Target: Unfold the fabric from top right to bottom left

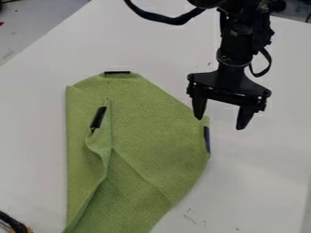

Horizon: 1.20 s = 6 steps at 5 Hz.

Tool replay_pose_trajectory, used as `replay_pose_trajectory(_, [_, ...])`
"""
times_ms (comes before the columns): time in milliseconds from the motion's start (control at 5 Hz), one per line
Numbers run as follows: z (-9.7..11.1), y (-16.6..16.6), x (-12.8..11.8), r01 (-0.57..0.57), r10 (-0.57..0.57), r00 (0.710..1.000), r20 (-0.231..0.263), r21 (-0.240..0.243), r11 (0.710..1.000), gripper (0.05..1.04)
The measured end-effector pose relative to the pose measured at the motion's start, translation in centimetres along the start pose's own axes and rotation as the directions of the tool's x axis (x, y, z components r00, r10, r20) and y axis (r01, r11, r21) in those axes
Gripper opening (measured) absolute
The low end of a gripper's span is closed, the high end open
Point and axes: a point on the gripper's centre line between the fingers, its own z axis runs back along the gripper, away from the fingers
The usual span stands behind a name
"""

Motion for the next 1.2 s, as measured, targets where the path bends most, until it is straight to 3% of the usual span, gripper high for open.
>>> replay_pose_trajectory(400, [-1.4, 1.9, -0.6, 0.022, -0.02, 0.999, -0.036, 0.041, 0.999, 1.001])
replay_pose_trajectory(800, [-0.9, 8.3, -0.1, -0.013, 0.013, 1.0, 0.0, 0.074, 0.997, 1.001])
replay_pose_trajectory(1200, [-1.2, 15.8, -0.2, -0.05, 0.054, 0.998, -0.038, 0.101, 0.994, 1.001])
